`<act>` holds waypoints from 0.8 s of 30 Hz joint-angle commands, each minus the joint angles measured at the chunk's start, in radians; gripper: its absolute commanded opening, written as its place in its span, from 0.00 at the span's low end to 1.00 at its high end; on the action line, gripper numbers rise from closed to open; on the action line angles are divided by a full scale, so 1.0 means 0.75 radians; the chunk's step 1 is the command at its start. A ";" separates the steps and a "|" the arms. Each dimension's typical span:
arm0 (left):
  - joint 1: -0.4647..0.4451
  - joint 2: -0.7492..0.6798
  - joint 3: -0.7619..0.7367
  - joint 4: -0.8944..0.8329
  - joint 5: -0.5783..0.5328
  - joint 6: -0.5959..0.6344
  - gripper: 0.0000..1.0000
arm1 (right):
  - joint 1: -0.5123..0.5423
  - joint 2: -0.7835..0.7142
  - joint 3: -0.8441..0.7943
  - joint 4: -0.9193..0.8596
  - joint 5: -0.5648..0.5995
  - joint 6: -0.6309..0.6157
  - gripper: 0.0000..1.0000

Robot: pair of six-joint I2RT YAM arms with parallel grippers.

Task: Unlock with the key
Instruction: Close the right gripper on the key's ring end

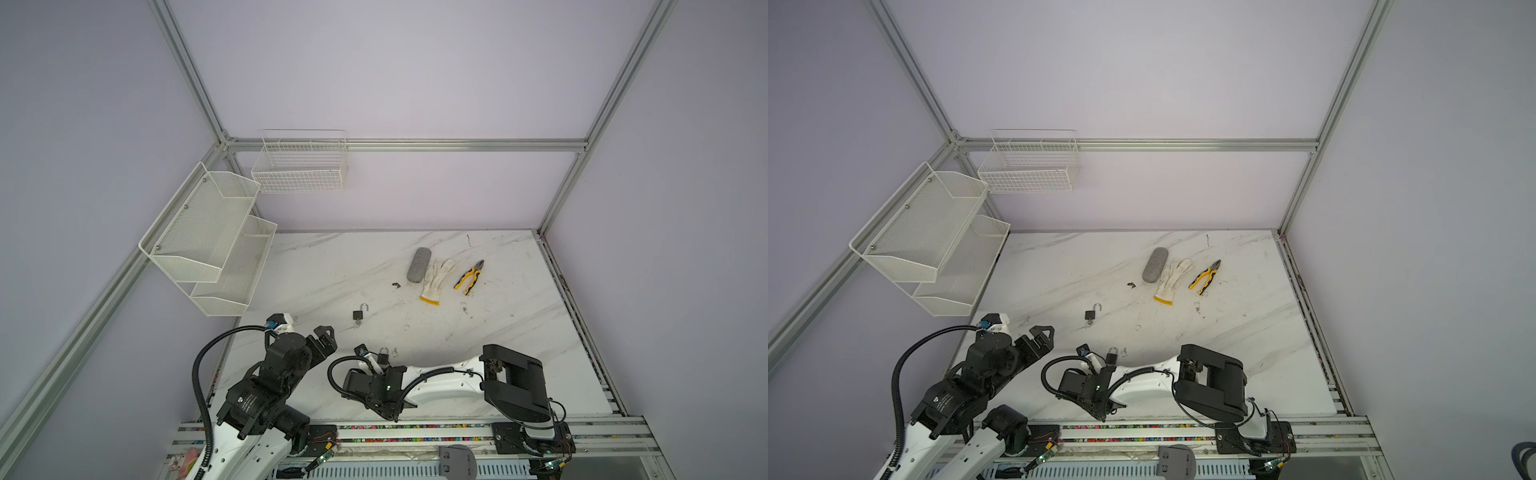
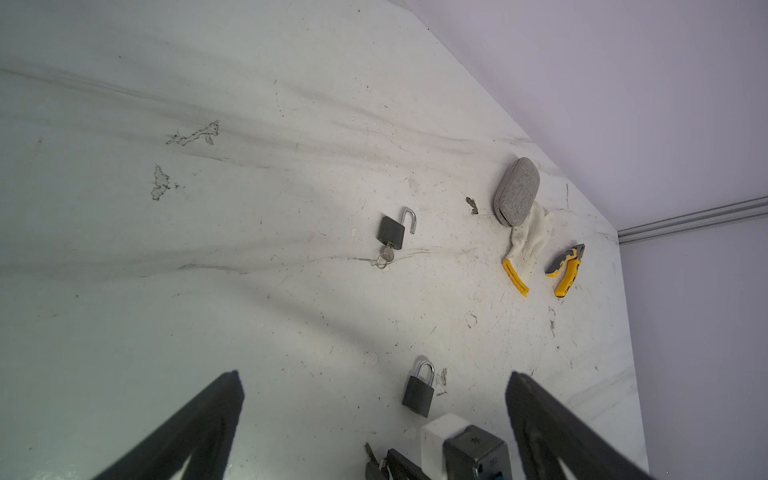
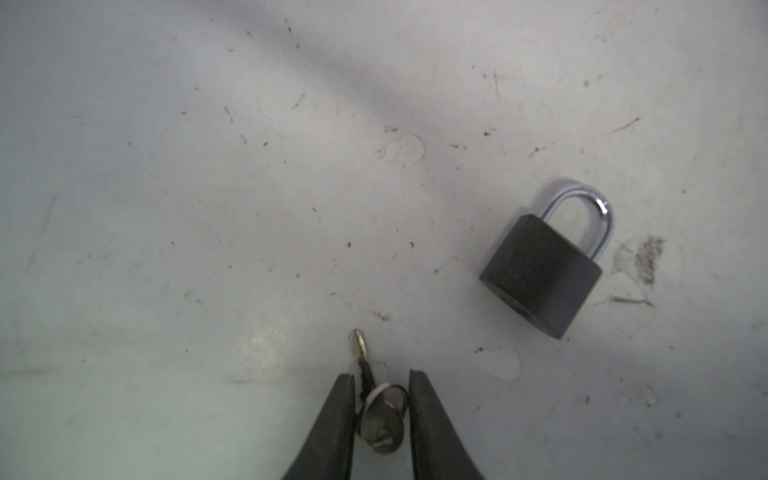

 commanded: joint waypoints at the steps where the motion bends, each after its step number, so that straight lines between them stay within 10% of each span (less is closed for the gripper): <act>1: 0.006 0.002 -0.051 0.036 -0.002 -0.022 1.00 | 0.004 -0.036 -0.015 -0.045 0.041 0.021 0.23; 24: 0.006 0.032 -0.055 0.068 0.016 -0.020 1.00 | -0.033 -0.118 -0.095 -0.012 -0.006 0.057 0.23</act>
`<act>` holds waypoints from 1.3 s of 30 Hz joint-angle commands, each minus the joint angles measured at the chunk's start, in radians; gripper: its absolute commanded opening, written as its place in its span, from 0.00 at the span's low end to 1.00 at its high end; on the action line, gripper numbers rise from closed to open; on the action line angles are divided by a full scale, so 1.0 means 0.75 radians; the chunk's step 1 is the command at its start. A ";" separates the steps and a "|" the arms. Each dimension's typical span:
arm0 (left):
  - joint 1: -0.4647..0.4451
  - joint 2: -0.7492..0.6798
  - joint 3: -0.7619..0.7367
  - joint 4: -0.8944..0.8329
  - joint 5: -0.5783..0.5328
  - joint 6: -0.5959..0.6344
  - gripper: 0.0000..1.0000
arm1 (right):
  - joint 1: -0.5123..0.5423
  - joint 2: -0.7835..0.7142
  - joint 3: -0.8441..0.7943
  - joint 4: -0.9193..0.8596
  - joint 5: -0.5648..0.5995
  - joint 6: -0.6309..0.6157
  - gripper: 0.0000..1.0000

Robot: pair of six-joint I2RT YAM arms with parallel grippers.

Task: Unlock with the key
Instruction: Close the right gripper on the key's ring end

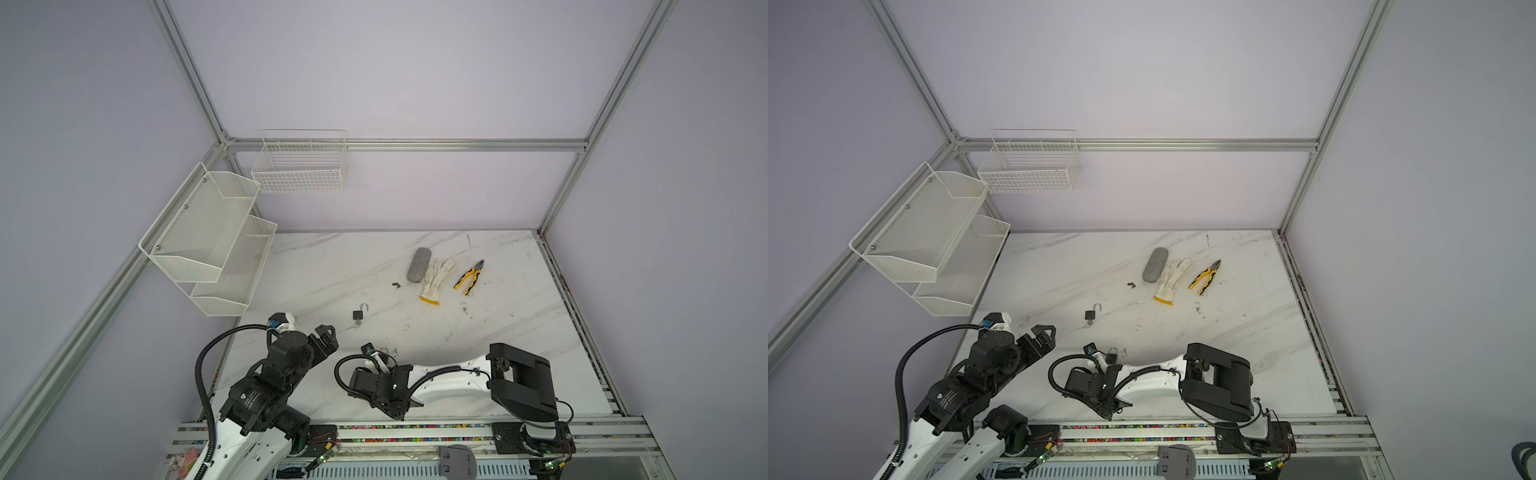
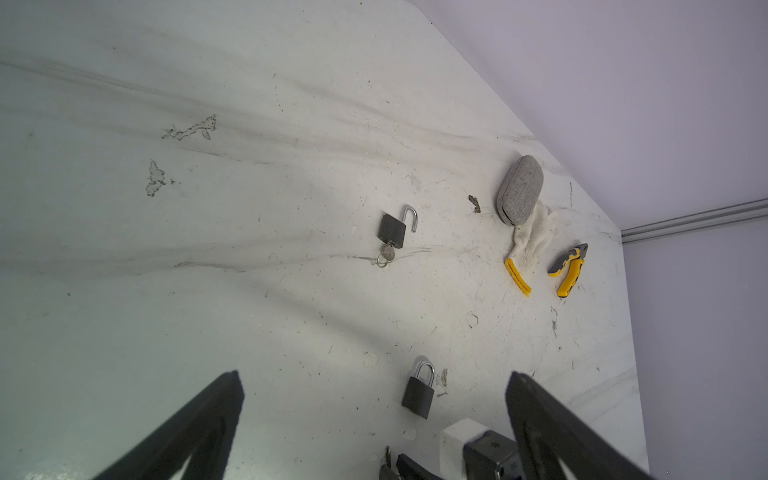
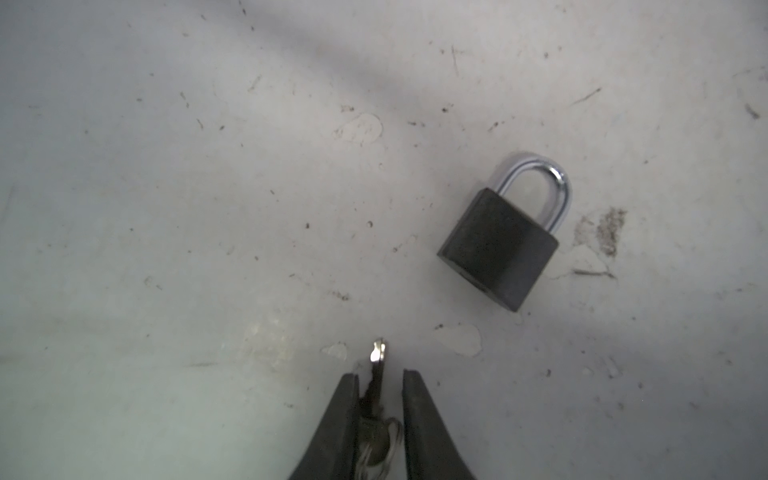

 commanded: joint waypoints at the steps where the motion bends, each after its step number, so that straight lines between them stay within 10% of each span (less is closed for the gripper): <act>1: 0.006 0.001 -0.049 0.047 0.008 -0.009 1.00 | -0.009 -0.064 -0.019 -0.017 0.009 0.026 0.23; 39: 0.006 0.031 -0.052 0.077 0.031 -0.009 1.00 | -0.021 -0.074 -0.067 -0.019 -0.113 0.147 0.33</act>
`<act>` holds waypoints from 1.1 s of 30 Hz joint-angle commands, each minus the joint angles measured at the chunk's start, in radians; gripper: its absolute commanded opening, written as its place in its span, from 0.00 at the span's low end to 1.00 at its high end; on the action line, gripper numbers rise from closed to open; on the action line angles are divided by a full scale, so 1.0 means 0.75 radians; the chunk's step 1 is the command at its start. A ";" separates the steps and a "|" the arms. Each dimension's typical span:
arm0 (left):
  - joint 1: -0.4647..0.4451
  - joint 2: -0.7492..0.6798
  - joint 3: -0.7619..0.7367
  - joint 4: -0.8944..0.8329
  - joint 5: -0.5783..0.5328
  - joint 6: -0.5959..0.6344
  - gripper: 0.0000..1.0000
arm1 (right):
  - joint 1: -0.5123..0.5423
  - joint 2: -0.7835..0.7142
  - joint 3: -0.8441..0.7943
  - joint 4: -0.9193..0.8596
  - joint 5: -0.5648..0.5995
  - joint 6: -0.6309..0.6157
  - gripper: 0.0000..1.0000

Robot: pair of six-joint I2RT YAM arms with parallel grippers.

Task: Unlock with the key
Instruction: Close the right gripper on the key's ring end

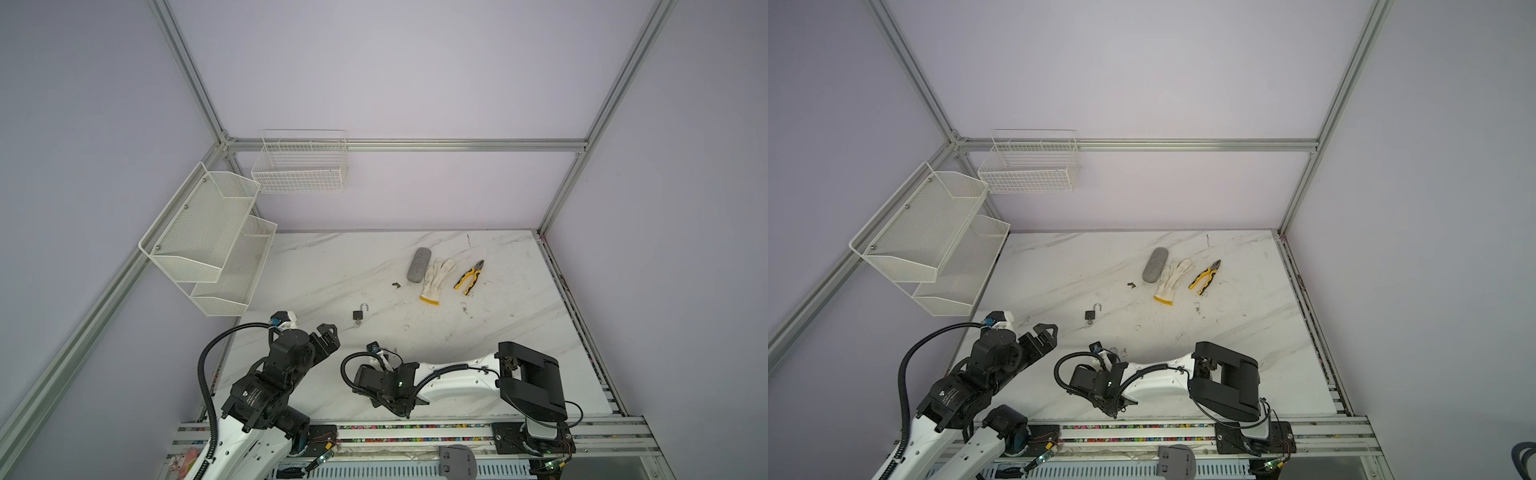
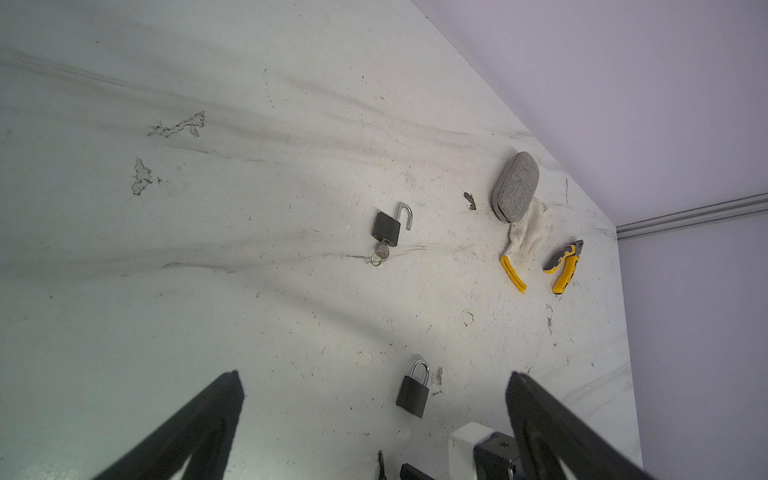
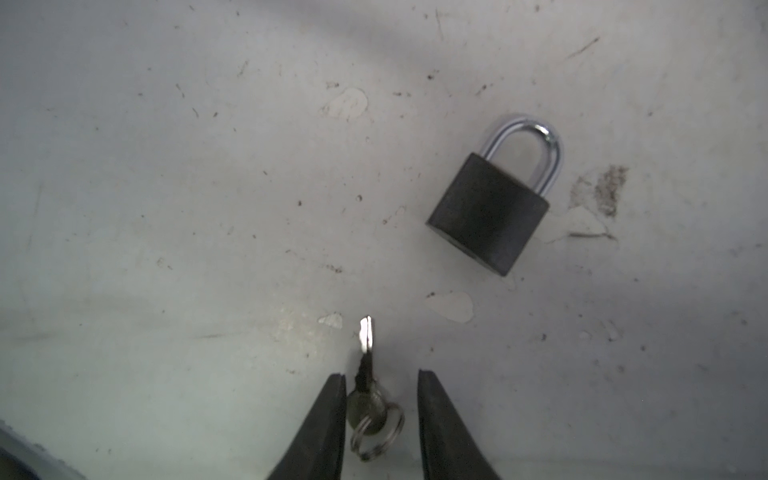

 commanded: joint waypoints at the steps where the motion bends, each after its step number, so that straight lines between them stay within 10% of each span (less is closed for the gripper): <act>1: 0.006 0.005 -0.050 0.049 0.011 -0.009 1.00 | -0.006 -0.002 -0.017 -0.020 -0.010 0.063 0.33; 33: 0.006 0.046 -0.054 0.103 0.046 -0.021 1.00 | -0.055 -0.049 -0.051 -0.061 -0.027 0.116 0.23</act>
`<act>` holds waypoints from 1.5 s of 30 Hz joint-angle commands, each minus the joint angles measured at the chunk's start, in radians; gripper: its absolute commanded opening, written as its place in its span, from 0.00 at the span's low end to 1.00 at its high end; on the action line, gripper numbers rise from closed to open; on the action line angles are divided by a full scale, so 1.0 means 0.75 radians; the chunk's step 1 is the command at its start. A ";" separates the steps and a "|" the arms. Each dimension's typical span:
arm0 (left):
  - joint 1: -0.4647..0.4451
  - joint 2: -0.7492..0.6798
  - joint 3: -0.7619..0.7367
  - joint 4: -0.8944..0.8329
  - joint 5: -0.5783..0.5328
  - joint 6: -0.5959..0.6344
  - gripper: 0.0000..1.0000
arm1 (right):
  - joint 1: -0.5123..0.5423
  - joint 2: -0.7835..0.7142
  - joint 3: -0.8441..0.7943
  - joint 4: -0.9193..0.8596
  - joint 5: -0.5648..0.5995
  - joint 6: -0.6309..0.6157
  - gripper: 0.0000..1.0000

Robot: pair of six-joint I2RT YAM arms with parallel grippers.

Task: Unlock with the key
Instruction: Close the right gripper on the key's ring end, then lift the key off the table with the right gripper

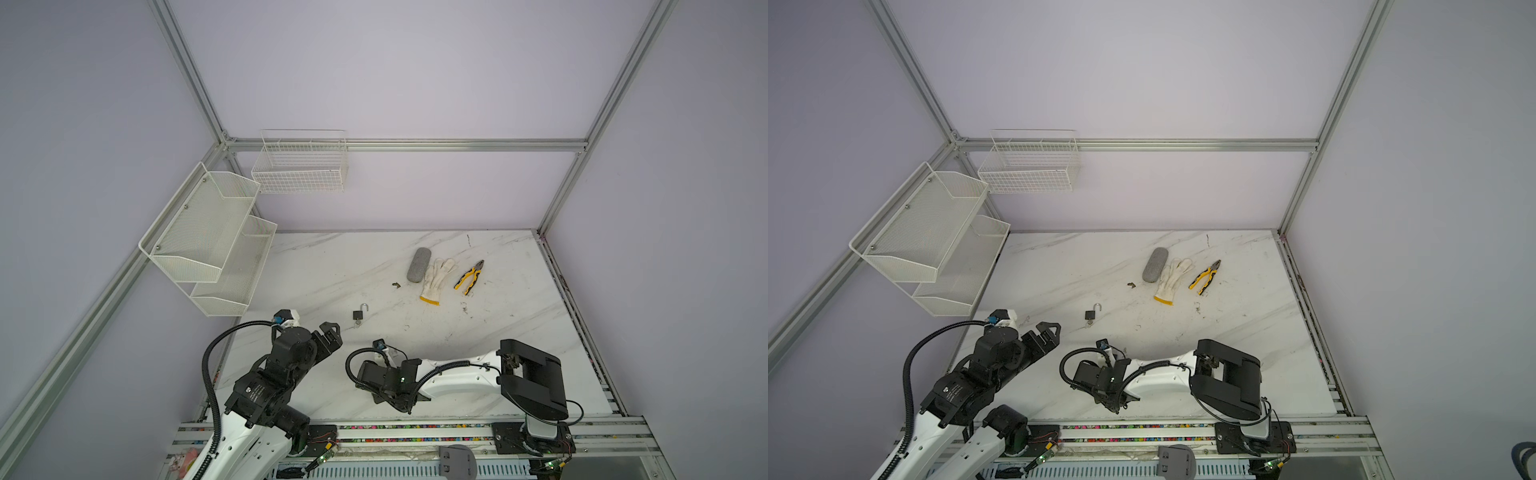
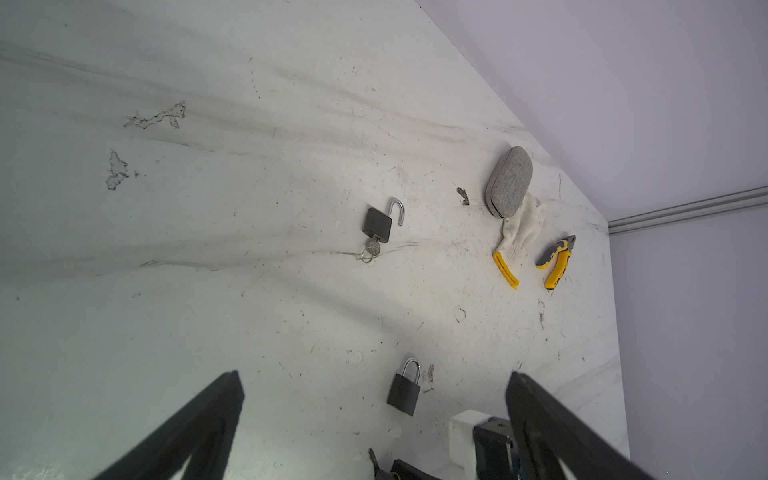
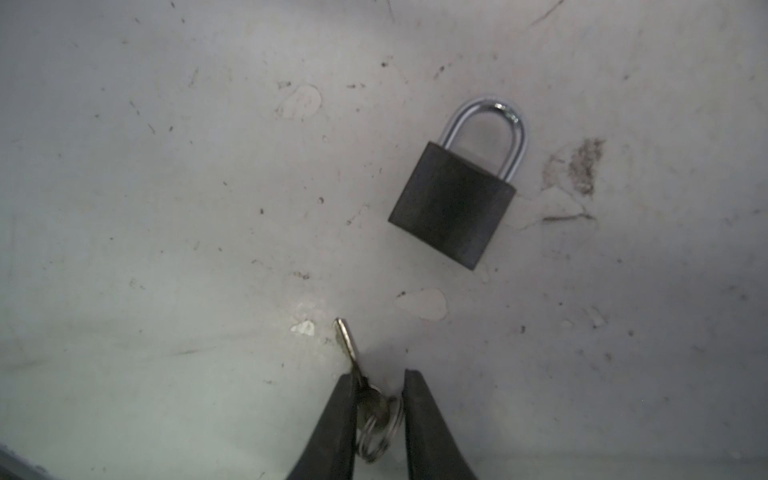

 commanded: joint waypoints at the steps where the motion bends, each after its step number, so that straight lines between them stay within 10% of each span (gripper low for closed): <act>1: 0.006 0.006 -0.048 0.054 0.012 -0.010 1.00 | -0.013 -0.033 -0.027 -0.047 0.011 0.022 0.21; 26: 0.006 -0.018 -0.046 0.144 0.096 -0.129 1.00 | -0.086 -0.212 -0.107 0.198 -0.005 -0.077 0.03; 45: 0.003 0.077 -0.105 0.721 0.317 -0.392 0.94 | -0.329 -0.477 -0.078 0.462 -0.115 -0.105 0.00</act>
